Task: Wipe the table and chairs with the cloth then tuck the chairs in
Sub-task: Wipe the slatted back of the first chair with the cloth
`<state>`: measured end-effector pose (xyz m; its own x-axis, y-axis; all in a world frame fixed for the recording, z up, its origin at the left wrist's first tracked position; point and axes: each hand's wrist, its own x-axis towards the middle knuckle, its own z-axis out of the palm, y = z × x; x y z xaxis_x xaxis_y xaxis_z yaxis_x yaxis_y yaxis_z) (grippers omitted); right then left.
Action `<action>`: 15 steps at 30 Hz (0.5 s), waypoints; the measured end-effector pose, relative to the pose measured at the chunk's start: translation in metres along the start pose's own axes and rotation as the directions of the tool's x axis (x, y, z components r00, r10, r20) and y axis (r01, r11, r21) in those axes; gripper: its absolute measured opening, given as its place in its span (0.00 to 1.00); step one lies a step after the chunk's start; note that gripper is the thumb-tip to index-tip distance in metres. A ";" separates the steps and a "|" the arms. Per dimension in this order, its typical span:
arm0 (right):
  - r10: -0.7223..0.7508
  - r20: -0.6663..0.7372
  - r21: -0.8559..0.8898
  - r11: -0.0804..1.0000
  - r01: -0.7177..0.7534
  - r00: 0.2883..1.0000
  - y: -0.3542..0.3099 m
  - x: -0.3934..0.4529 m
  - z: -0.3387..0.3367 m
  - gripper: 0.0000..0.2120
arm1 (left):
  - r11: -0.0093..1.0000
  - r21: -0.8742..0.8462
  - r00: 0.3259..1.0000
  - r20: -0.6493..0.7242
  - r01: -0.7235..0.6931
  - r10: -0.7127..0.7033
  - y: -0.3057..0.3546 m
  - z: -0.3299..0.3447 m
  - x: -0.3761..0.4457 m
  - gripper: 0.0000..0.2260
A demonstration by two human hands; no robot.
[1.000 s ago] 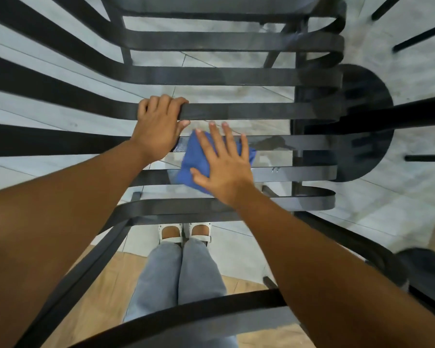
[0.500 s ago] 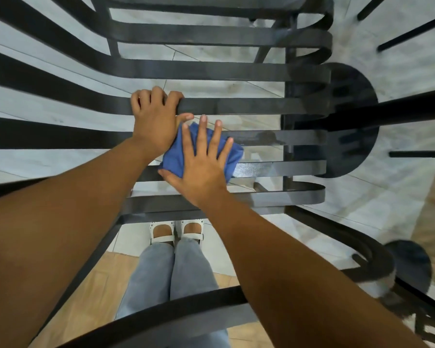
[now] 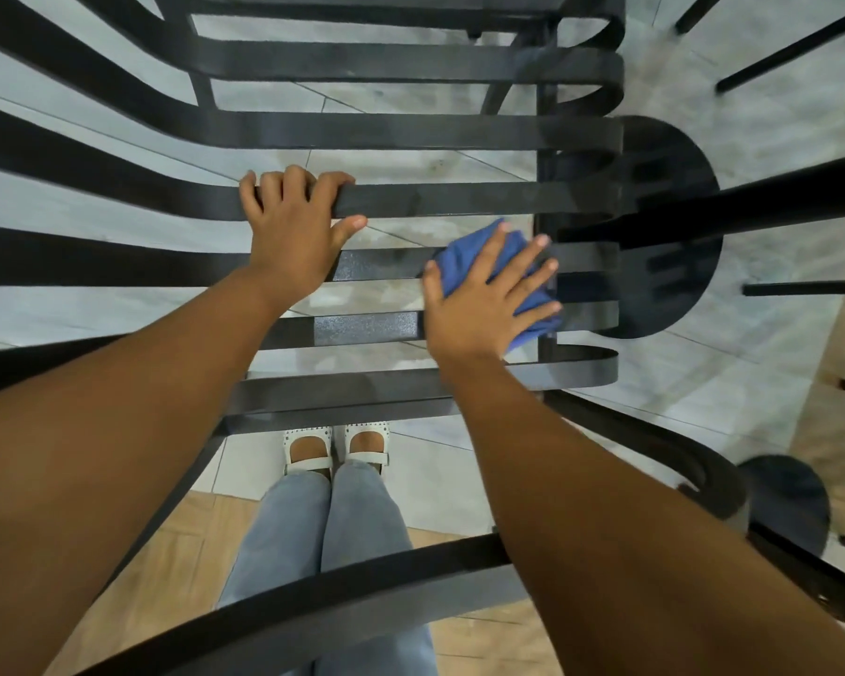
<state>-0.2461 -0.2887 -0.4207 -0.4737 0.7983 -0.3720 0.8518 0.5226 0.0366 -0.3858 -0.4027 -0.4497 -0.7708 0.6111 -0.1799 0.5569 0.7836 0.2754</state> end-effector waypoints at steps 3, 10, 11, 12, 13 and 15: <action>-0.227 0.008 -0.047 0.973 0.227 0.974 0.007 0.001 0.003 0.37 | 1.000 -0.008 1.000 -0.007 0.012 -0.012 0.004 0.000 0.001 0.21; 0.029 -0.118 0.049 0.999 -0.023 0.993 0.047 0.033 -0.009 0.32 | 0.999 -0.034 1.000 0.005 0.013 -0.012 0.002 -0.002 0.000 0.22; 0.074 -0.127 0.077 0.995 -0.065 0.989 0.051 0.038 -0.010 0.32 | 0.999 -0.031 1.000 0.005 0.008 -0.008 0.002 -0.002 0.000 0.22; 0.129 -0.123 0.116 0.987 -0.115 0.984 0.052 0.041 -0.012 0.31 | 1.000 -0.027 1.000 0.010 0.008 -0.008 0.001 -0.003 0.000 0.22; 0.191 -0.114 0.161 0.972 -0.172 0.975 0.050 0.044 -0.013 0.31 | 1.000 -0.024 1.000 0.020 0.017 -0.017 0.001 -0.003 -0.001 0.22; 0.299 -0.094 0.241 0.932 -0.269 0.950 0.037 0.043 -0.014 0.31 | 0.998 -0.033 0.997 0.049 0.054 -0.052 0.006 -0.005 0.000 0.22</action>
<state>-0.2383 -0.2308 -0.4228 -0.2164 0.9424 -0.2551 0.9757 0.1999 -0.0894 -0.3842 -0.3990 -0.4435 -0.7830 0.5739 -0.2397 0.5040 0.8113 0.2961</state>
